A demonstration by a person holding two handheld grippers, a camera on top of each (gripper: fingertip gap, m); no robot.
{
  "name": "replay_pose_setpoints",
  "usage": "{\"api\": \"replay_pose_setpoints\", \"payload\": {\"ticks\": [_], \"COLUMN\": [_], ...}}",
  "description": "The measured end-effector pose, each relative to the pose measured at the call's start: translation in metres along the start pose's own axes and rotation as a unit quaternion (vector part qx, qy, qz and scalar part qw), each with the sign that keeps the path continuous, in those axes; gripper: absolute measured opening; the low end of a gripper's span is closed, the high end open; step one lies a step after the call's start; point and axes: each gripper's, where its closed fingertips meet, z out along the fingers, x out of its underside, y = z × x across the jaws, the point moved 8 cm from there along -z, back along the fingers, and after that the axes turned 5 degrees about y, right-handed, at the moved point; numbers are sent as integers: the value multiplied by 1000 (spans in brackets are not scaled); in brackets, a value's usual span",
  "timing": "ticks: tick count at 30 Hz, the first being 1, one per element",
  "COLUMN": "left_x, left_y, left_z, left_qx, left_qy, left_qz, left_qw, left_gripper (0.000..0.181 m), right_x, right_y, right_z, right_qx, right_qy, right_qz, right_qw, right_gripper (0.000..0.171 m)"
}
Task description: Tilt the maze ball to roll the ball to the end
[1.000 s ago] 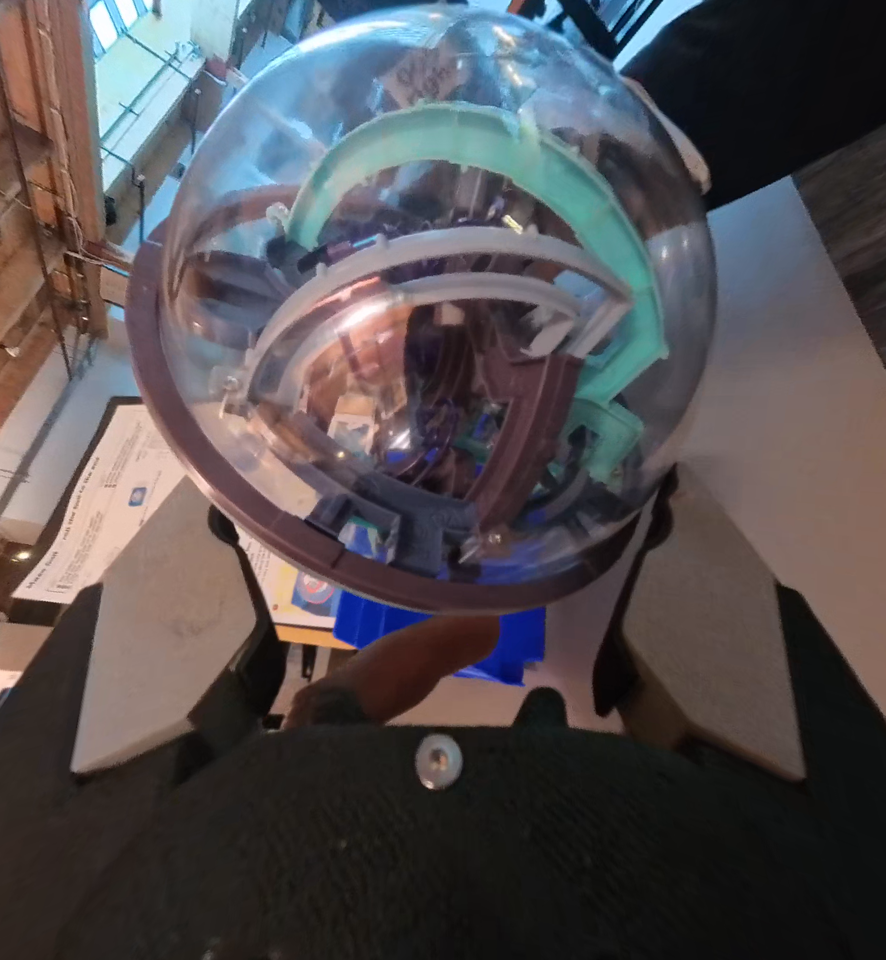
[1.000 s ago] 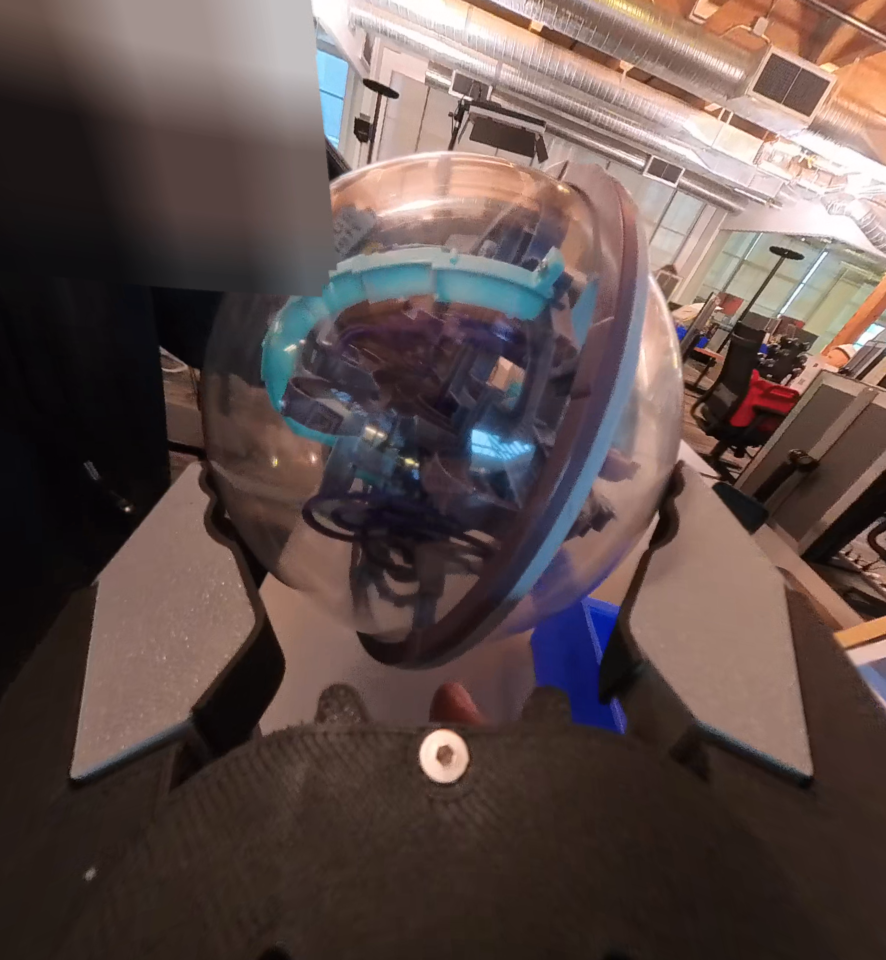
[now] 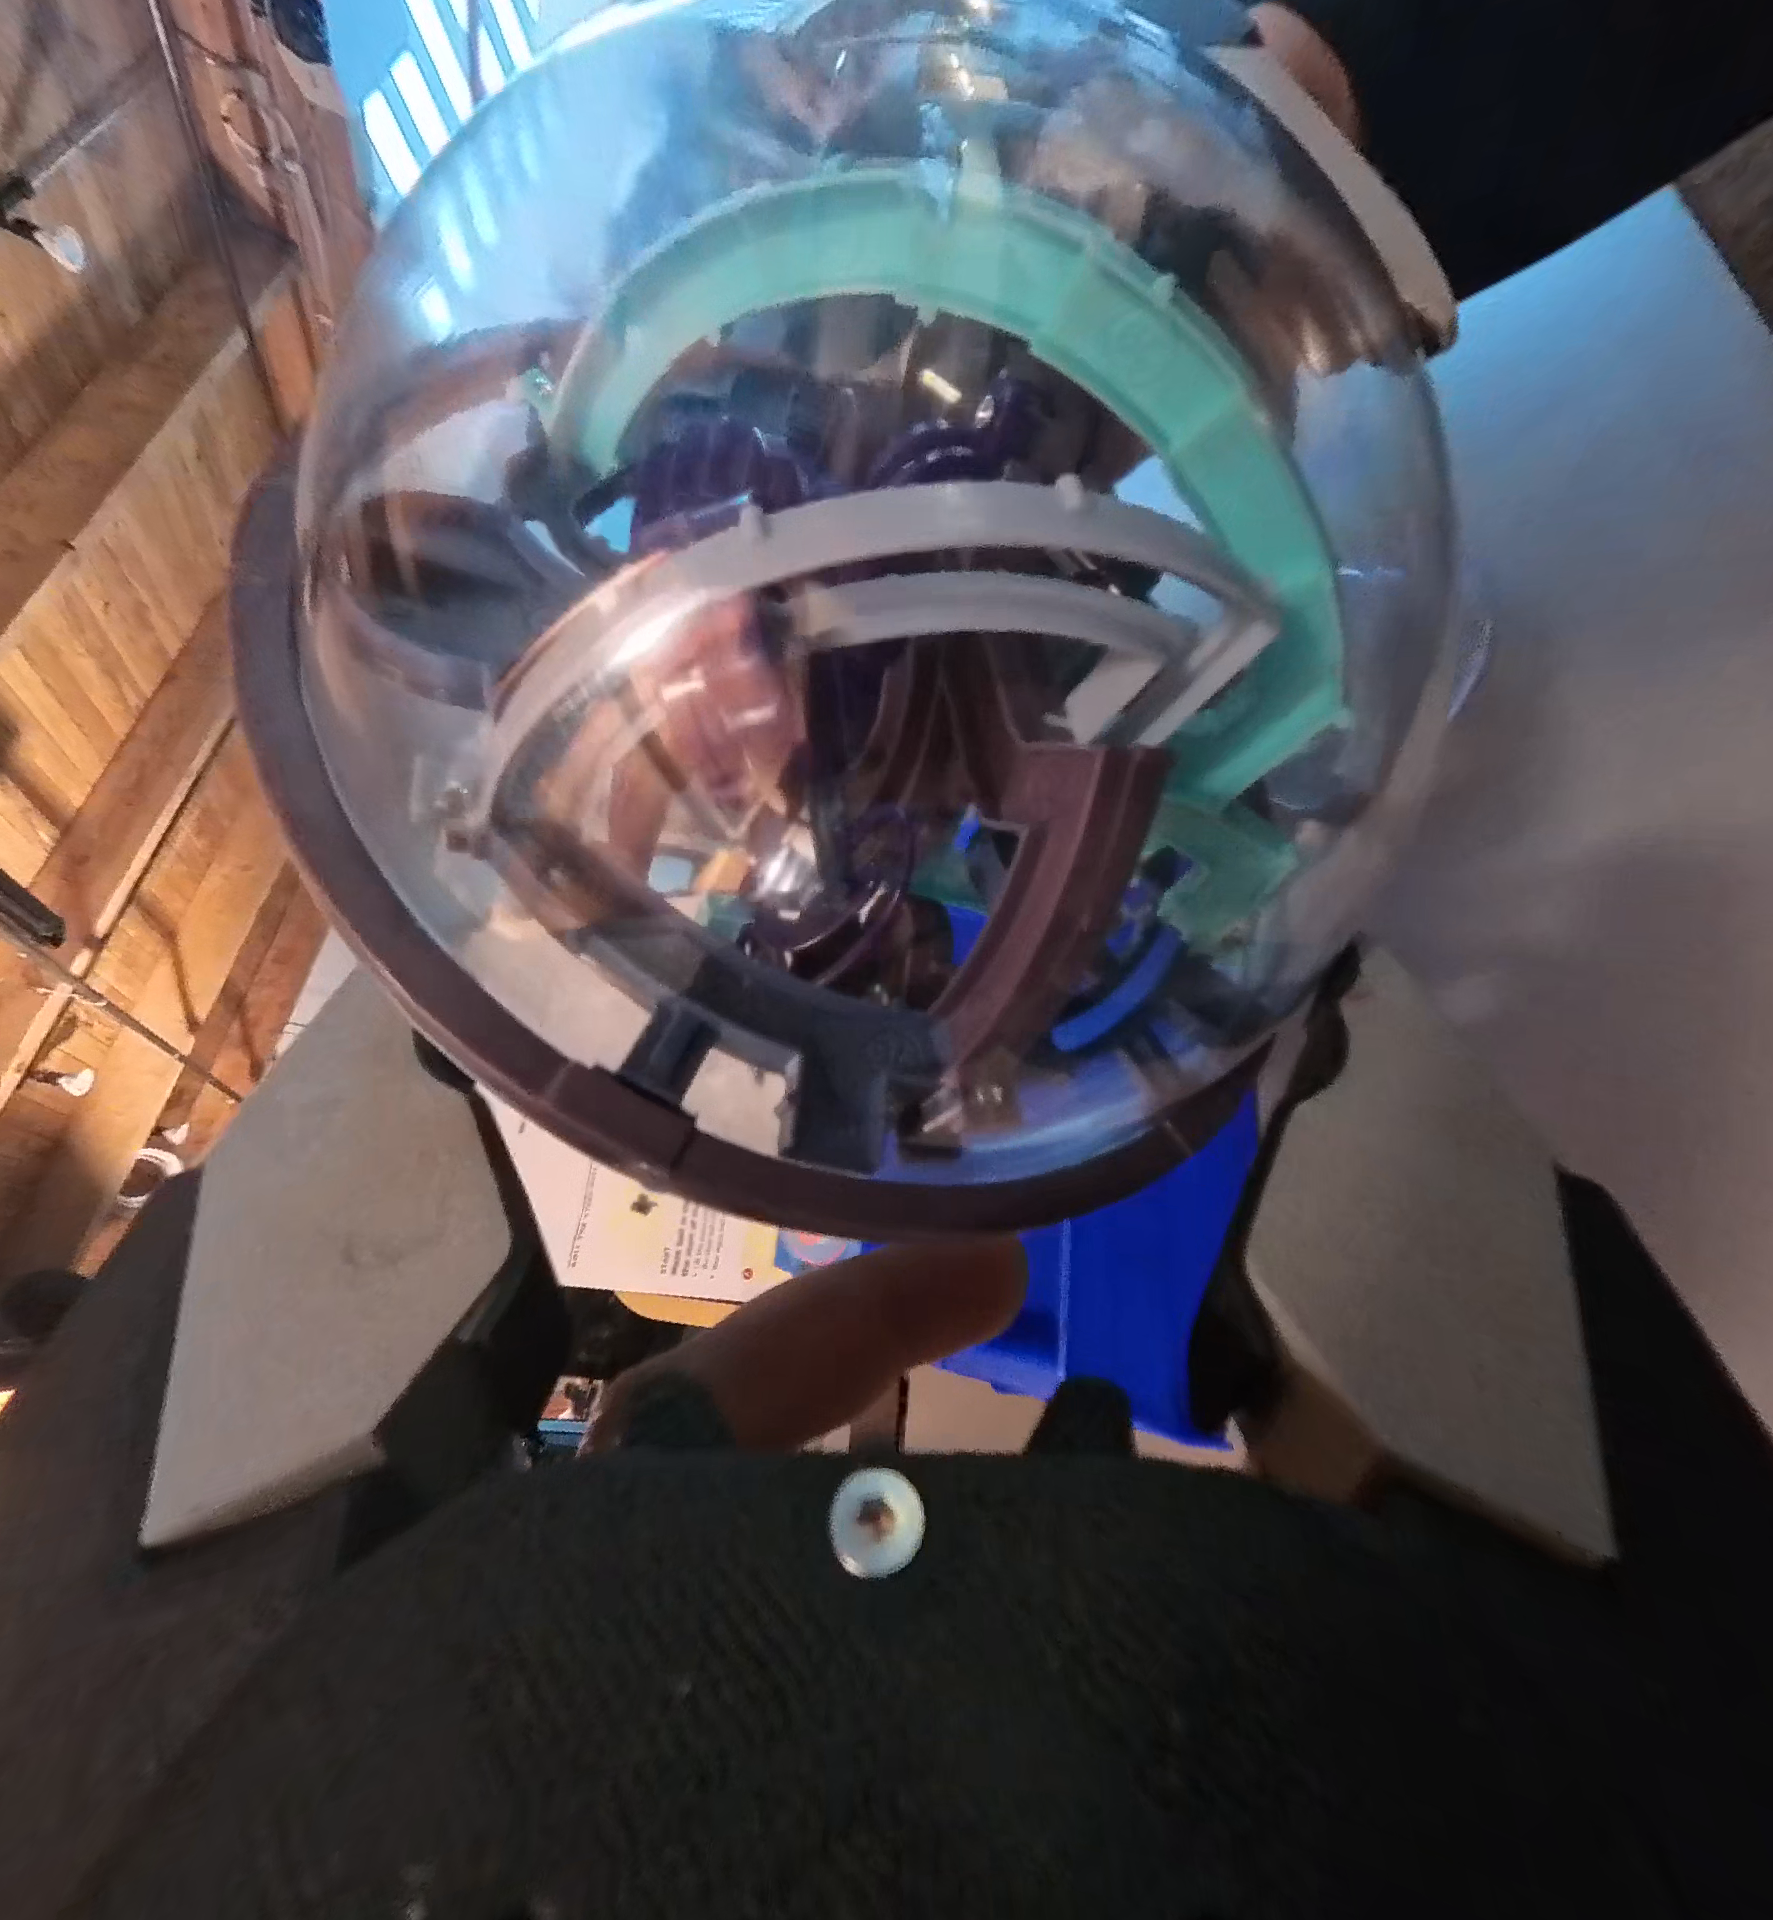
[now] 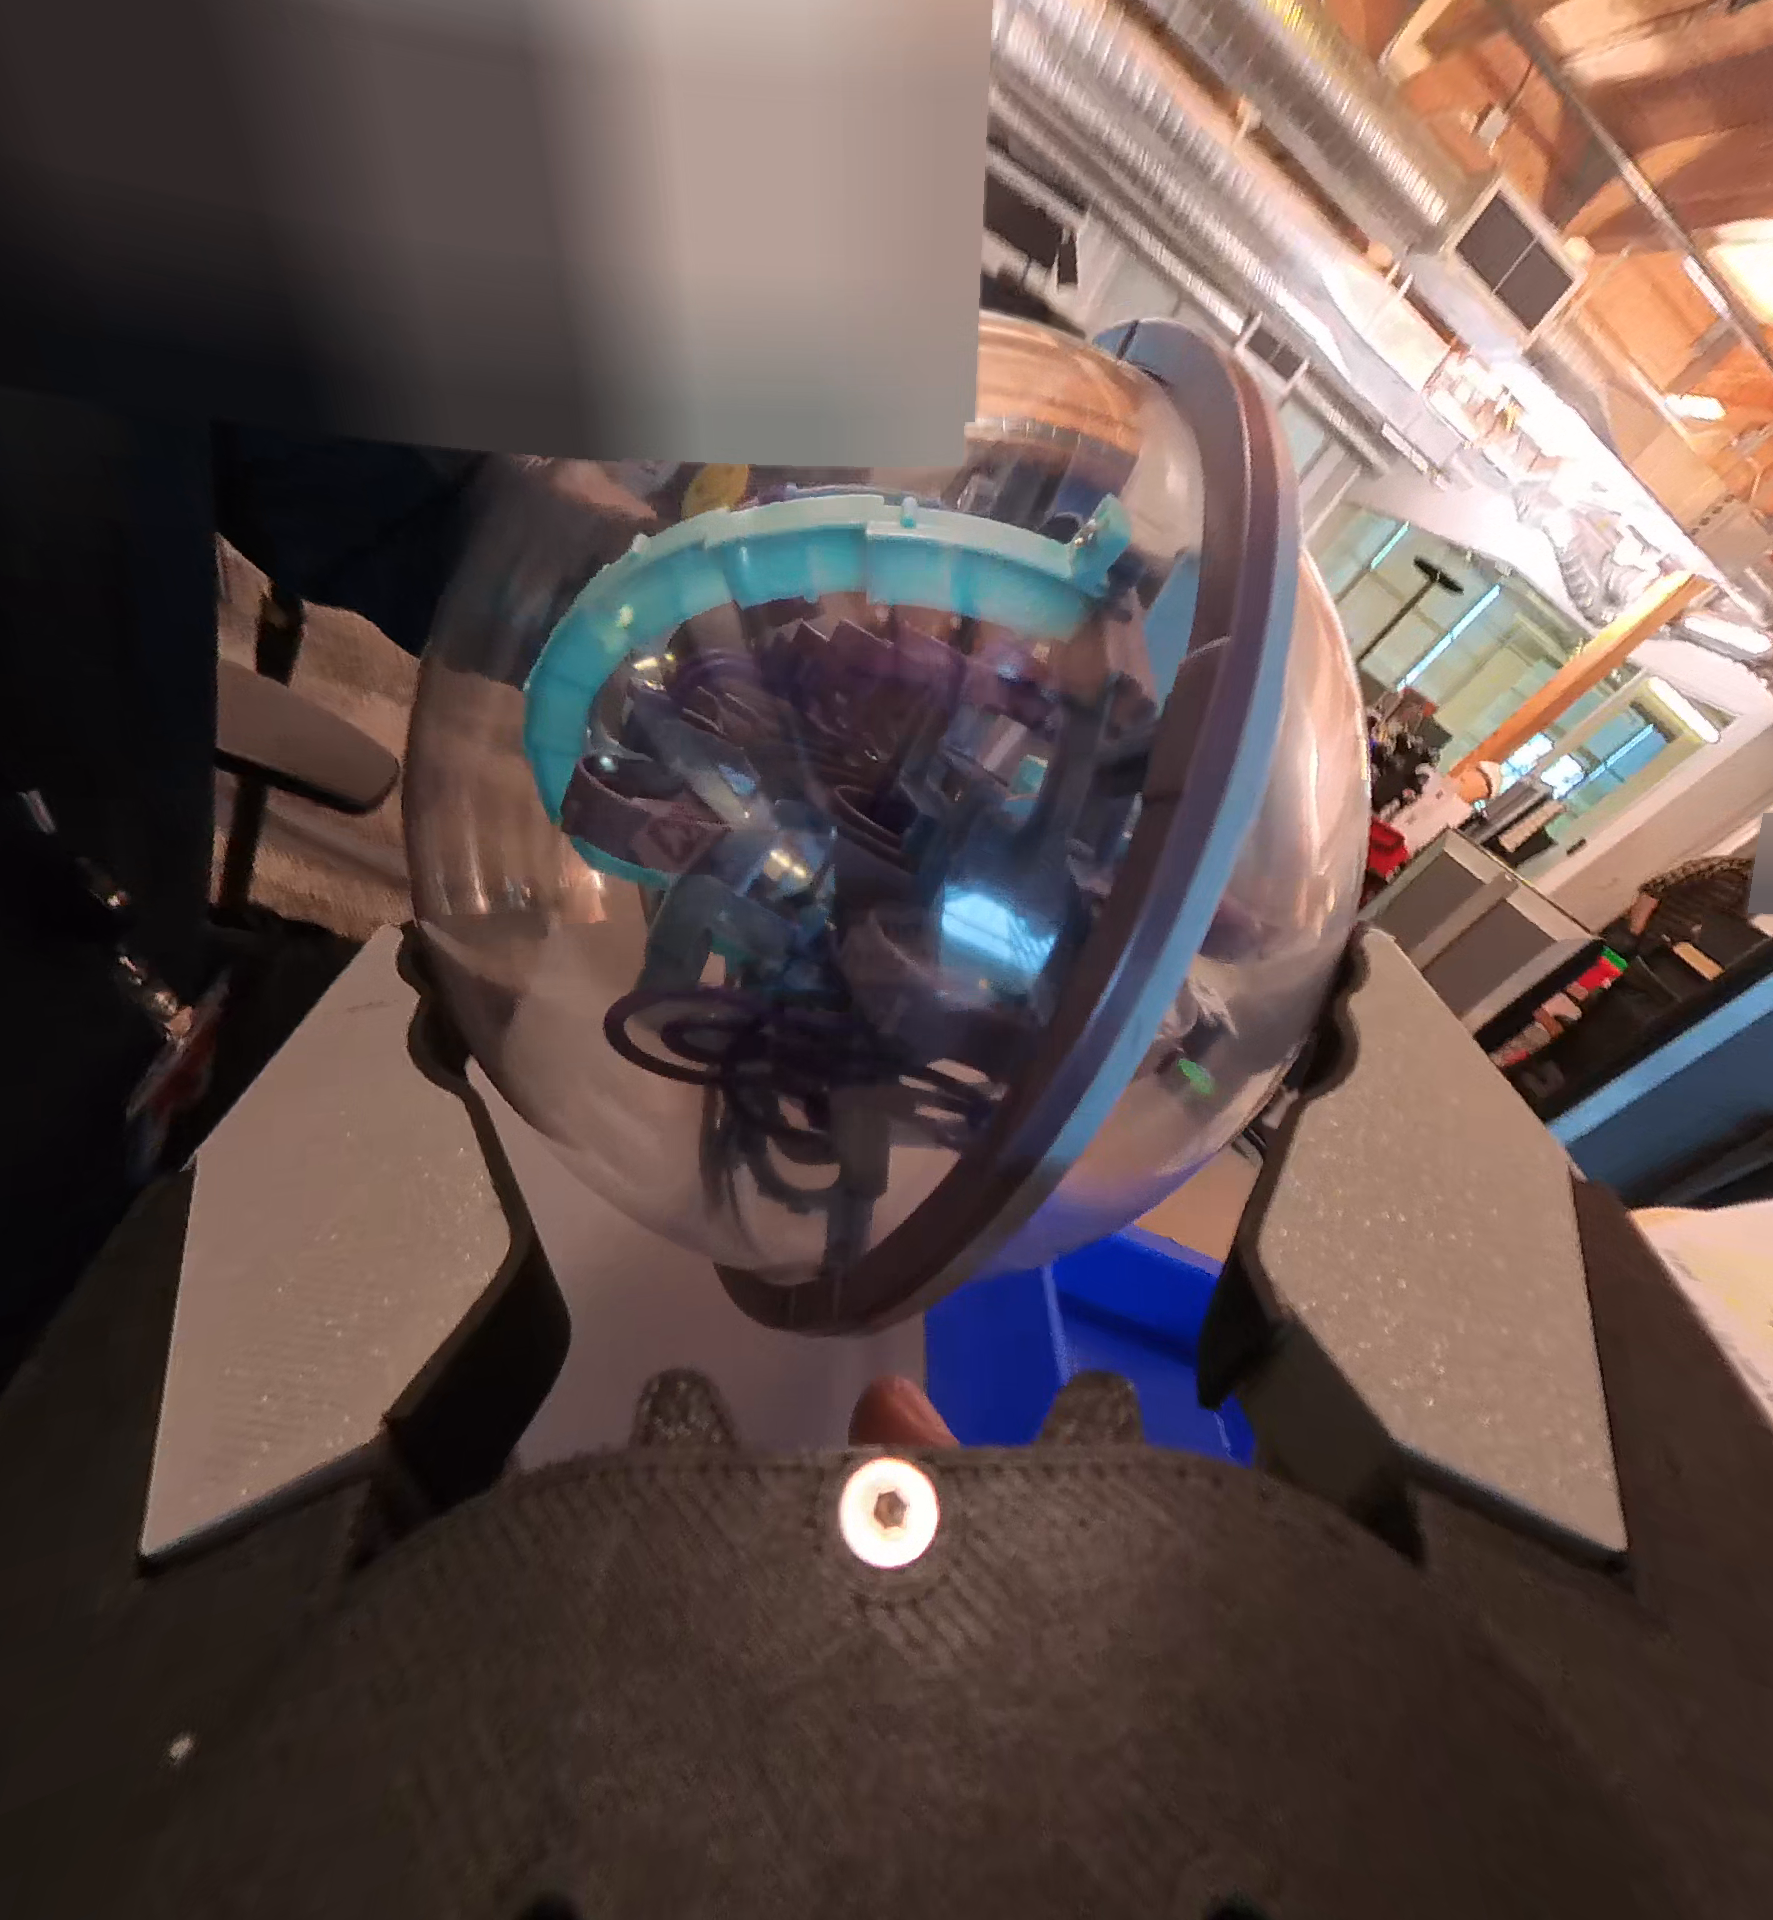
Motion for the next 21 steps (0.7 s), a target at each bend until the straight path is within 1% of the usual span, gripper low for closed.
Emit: {"api": "replay_pose_setpoints", "payload": {"ticks": [1, 9, 13, 17, 21], "left_x": [0, -2, 1, 3, 10], "left_y": [1, 0, -6, -9, -19], "left_z": [1, 5, 8, 11, 14], "left_qx": [-6, -25, -19, -22, -8], "left_qy": [-3, -41, -42, -38, -33], "left_qz": [-4, -71, -84, -72, -72], "left_qw": [1000, 996, 995, 996, 997], "left_gripper": [156, 155, 155, 155, 155], "right_x": [-2, -18, -13, -9, 4], "right_y": [-2, -10, -8, -6, 0], "right_z": [-1, -6, -7, -7, -6], "right_qx": [-1, -26, -28, -19, -15], "right_qy": [6, 29, 37, 38, 43], "right_qz": [-2, 31, 45, 34, 42], "right_qw": [1000, 999, 998, 999, 998], "right_gripper": [157, 157, 157, 157, 157]}}
